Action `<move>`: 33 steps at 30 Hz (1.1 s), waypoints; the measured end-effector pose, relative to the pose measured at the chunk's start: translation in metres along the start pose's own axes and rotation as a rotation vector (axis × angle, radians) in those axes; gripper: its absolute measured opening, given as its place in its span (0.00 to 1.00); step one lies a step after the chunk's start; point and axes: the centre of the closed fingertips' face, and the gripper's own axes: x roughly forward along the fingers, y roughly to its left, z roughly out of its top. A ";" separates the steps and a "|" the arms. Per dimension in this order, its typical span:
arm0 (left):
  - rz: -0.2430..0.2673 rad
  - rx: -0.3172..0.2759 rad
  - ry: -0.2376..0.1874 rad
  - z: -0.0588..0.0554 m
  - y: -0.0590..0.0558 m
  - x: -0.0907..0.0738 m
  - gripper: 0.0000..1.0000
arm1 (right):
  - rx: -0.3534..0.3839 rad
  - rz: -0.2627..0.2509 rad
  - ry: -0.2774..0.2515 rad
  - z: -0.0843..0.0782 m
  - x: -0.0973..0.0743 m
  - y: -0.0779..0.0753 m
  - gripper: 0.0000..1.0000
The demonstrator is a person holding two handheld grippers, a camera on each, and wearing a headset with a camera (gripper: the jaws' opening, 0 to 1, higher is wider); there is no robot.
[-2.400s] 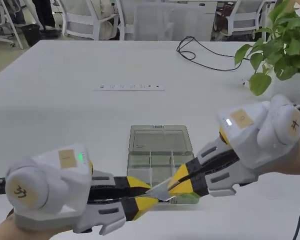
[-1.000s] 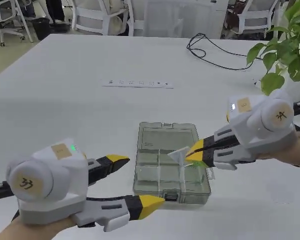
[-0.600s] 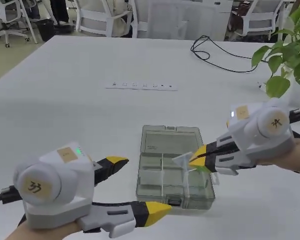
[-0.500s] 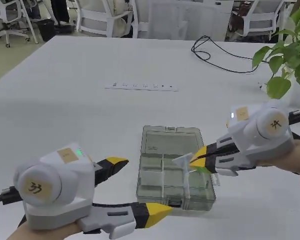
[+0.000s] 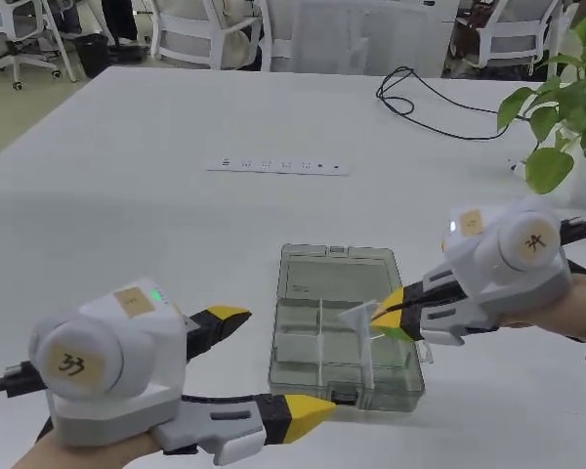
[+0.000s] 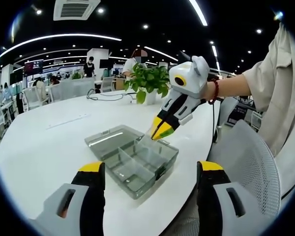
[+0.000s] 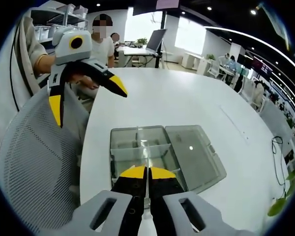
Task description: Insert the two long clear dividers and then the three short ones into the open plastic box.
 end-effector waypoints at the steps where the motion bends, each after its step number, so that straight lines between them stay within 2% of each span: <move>1: 0.000 0.000 0.002 0.000 0.000 0.000 0.77 | -0.001 -0.001 0.003 -0.001 0.000 0.000 0.03; 7: 0.000 0.001 0.003 -0.001 0.000 0.000 0.76 | -0.007 0.007 0.013 0.001 0.003 0.000 0.03; 11: -0.001 0.004 0.005 -0.001 0.000 0.001 0.76 | -0.003 0.027 0.048 0.004 0.007 -0.001 0.03; 14: -0.003 0.009 0.007 -0.001 -0.001 0.001 0.76 | -0.045 0.048 0.090 0.004 0.010 0.001 0.03; 19: 0.002 0.009 -0.004 0.003 -0.001 0.001 0.76 | -0.107 0.062 0.115 0.006 0.016 0.005 0.03; 28: 0.008 0.014 -0.001 0.003 0.001 -0.002 0.76 | -0.161 0.083 0.128 0.007 0.019 0.007 0.02; 33: 0.007 0.014 0.001 0.003 0.001 -0.002 0.76 | -0.161 0.096 0.136 0.008 0.022 0.007 0.02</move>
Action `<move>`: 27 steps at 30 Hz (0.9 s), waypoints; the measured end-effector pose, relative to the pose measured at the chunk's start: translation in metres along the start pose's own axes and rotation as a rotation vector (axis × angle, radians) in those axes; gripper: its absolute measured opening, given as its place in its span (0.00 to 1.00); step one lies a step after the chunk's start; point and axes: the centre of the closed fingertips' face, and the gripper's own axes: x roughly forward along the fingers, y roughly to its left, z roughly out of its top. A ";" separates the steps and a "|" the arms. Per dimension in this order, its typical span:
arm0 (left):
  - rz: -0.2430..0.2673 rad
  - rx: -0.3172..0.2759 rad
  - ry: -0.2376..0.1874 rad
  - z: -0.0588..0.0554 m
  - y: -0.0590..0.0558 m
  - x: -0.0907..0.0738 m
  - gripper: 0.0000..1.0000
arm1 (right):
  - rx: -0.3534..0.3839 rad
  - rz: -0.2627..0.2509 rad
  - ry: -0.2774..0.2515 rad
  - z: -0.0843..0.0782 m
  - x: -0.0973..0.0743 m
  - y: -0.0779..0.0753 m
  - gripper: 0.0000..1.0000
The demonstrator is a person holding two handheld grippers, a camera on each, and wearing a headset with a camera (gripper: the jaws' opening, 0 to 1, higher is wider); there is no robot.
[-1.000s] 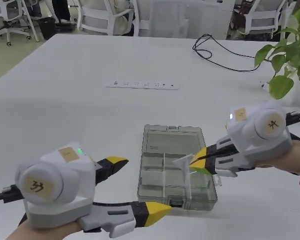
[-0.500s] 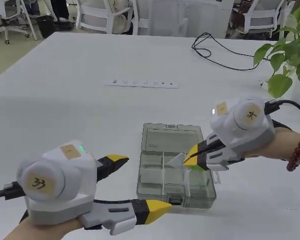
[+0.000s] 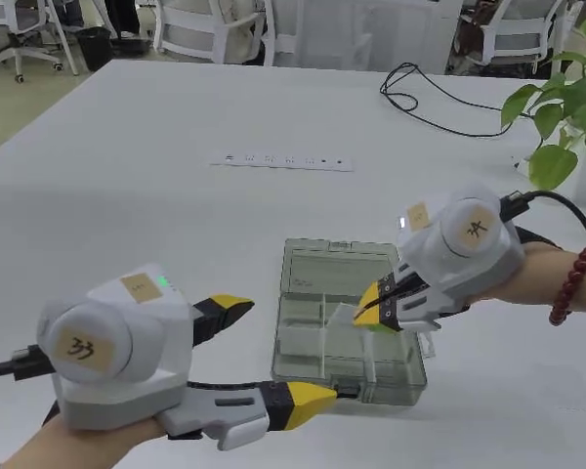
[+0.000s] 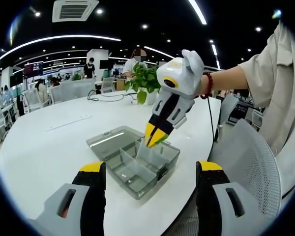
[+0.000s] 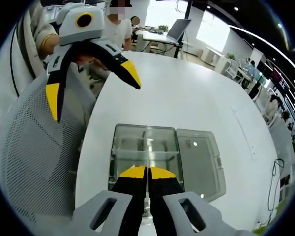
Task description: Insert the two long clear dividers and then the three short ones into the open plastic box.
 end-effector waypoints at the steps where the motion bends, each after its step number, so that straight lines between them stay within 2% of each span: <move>1: 0.001 -0.001 -0.002 0.000 0.000 0.000 0.76 | 0.003 0.003 0.000 0.000 0.001 0.000 0.02; 16: 0.000 0.006 0.002 0.001 0.002 0.001 0.76 | 0.005 0.043 0.028 -0.001 0.003 0.000 0.02; 20: -0.001 0.004 -0.001 0.002 0.001 0.002 0.76 | -0.040 0.058 0.054 -0.005 0.005 0.003 0.02; 27: 0.002 0.006 0.004 0.001 0.002 0.002 0.76 | -0.031 0.059 0.047 -0.004 0.005 0.001 0.02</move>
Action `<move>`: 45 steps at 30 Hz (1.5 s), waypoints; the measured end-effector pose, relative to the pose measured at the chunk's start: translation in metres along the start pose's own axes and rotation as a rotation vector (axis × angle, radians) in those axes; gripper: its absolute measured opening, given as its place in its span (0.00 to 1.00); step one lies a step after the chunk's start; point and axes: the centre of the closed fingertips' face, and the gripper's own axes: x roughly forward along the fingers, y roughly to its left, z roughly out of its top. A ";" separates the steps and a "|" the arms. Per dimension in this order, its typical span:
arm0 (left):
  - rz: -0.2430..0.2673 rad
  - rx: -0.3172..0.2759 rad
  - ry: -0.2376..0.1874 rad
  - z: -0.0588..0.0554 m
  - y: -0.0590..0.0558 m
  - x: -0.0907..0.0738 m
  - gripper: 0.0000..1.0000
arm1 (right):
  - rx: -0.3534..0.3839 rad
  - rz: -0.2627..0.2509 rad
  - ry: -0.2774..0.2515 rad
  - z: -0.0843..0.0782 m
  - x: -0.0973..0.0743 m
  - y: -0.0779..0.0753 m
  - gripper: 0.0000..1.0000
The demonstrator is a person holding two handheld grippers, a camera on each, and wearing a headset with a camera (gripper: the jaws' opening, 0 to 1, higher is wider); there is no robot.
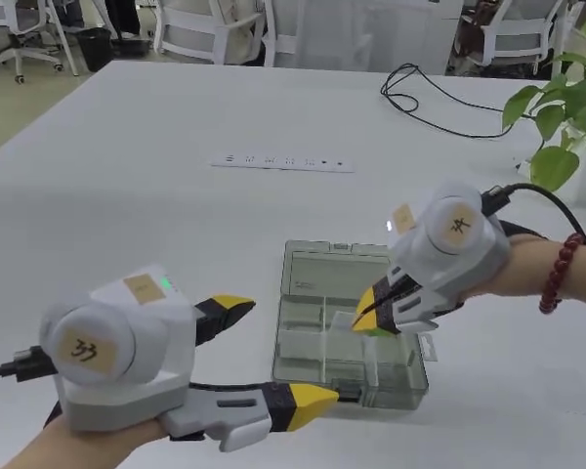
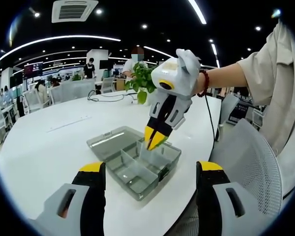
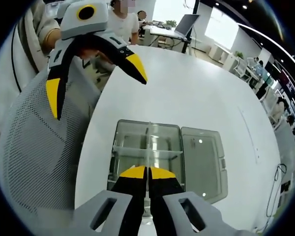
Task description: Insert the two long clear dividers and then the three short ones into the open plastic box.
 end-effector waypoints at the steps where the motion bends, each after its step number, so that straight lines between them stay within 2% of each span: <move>1: 0.001 0.000 0.000 0.000 0.000 0.000 0.76 | 0.003 0.000 -0.002 0.000 0.000 0.000 0.02; 17: -0.003 0.004 0.003 0.000 0.000 0.001 0.76 | 0.047 -0.014 -0.067 0.000 -0.004 -0.001 0.02; 23: -0.003 0.003 0.002 0.001 0.000 0.001 0.76 | 0.044 -0.018 -0.074 0.001 -0.003 -0.001 0.02; 38: -0.002 0.004 0.002 0.000 -0.001 0.002 0.75 | 0.019 0.003 -0.029 0.003 0.002 -0.001 0.02; 45: 0.000 0.007 0.007 -0.002 -0.001 0.003 0.75 | 0.042 0.030 0.027 -0.002 0.012 -0.002 0.02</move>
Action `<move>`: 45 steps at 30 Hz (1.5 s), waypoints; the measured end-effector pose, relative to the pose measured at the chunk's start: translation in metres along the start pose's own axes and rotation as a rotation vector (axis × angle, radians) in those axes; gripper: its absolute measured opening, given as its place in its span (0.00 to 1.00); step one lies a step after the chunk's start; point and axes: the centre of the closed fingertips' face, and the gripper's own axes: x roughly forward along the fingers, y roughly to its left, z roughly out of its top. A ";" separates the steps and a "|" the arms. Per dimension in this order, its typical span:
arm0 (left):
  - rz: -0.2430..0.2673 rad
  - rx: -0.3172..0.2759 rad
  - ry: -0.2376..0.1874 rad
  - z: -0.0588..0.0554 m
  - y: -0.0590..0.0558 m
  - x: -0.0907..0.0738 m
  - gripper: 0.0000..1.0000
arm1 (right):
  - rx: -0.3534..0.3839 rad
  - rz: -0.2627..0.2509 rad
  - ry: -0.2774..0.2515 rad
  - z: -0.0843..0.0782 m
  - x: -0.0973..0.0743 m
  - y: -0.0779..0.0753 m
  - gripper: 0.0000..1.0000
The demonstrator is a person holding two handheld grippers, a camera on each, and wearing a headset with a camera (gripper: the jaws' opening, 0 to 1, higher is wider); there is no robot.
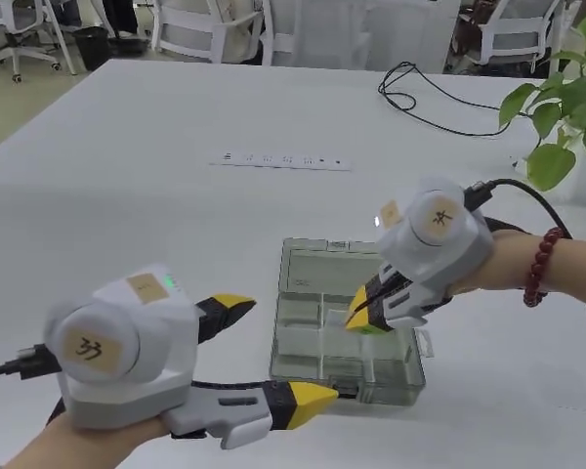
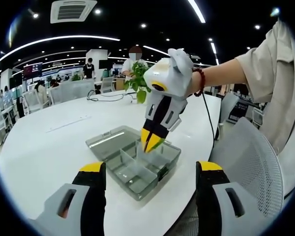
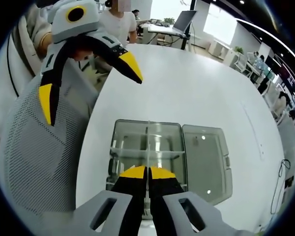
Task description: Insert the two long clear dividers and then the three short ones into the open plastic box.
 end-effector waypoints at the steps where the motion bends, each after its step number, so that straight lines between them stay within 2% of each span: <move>1: 0.001 0.000 0.000 0.000 0.000 0.000 0.75 | 0.001 0.004 0.004 0.000 0.001 -0.001 0.02; 6: 0.004 -0.001 -0.002 0.001 0.001 -0.001 0.75 | 0.007 0.029 0.053 -0.004 0.009 0.001 0.02; 17: 0.005 -0.002 -0.005 0.001 0.001 0.001 0.75 | 0.023 0.047 0.163 -0.013 0.019 0.001 0.02; 22: 0.008 -0.002 -0.003 0.001 0.001 0.000 0.75 | 0.008 0.054 0.223 -0.019 0.028 0.003 0.02; 31: 0.016 -0.007 -0.003 -0.001 0.003 -0.001 0.75 | -0.006 0.067 0.294 -0.022 0.032 0.004 0.02; 37: 0.020 -0.011 -0.003 -0.002 0.003 -0.001 0.75 | -0.007 0.076 0.301 -0.023 0.031 0.003 0.02; 40: 0.022 -0.012 -0.004 -0.002 0.004 -0.001 0.75 | 0.018 0.064 0.298 -0.023 0.031 0.003 0.02; 45: 0.026 -0.015 -0.009 -0.001 0.005 -0.001 0.75 | 0.017 0.058 0.288 -0.022 0.028 0.003 0.03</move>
